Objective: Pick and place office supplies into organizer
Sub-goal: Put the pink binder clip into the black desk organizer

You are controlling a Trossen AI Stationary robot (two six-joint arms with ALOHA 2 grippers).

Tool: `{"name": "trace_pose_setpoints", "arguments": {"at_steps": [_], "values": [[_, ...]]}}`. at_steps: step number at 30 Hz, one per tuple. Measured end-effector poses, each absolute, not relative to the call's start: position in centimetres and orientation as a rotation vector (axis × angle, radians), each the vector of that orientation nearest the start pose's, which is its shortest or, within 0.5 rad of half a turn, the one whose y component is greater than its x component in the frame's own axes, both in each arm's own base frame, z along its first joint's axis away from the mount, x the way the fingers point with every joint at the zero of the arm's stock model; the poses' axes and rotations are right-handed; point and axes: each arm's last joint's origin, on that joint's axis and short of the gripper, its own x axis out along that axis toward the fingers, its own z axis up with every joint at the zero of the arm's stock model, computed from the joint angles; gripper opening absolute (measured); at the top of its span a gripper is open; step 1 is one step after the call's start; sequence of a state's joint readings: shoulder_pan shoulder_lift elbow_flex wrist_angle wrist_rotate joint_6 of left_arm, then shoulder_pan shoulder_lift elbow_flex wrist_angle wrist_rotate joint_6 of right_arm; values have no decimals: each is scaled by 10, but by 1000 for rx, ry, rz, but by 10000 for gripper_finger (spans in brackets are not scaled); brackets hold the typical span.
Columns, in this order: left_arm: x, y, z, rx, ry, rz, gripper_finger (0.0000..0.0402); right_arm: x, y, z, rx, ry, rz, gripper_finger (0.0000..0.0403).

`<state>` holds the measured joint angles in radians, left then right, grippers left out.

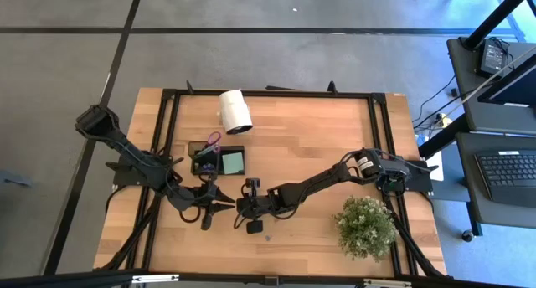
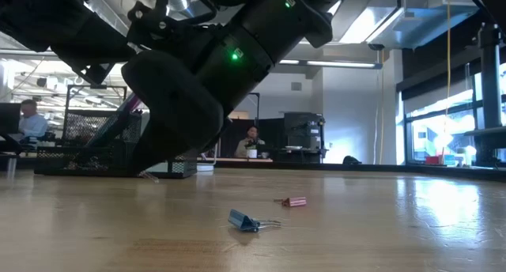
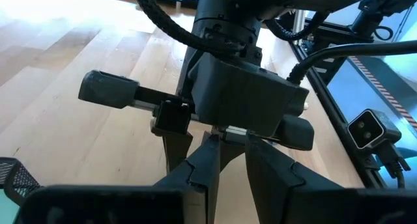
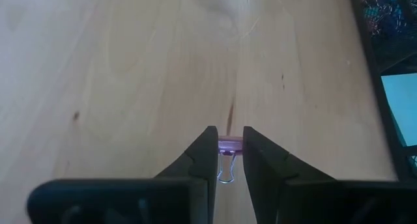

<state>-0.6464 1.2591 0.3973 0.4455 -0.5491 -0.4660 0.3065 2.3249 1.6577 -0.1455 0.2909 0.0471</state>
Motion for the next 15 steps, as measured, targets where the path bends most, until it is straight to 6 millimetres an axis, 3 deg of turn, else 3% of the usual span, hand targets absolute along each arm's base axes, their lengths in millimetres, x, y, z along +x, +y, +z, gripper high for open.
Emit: {"name": "trace_pose_setpoints", "arguments": {"at_steps": [15], "values": [[192, -126, 171, -227, 357, -13, 67, 475, 142, 122, -170, 777, -14, 98]]}}
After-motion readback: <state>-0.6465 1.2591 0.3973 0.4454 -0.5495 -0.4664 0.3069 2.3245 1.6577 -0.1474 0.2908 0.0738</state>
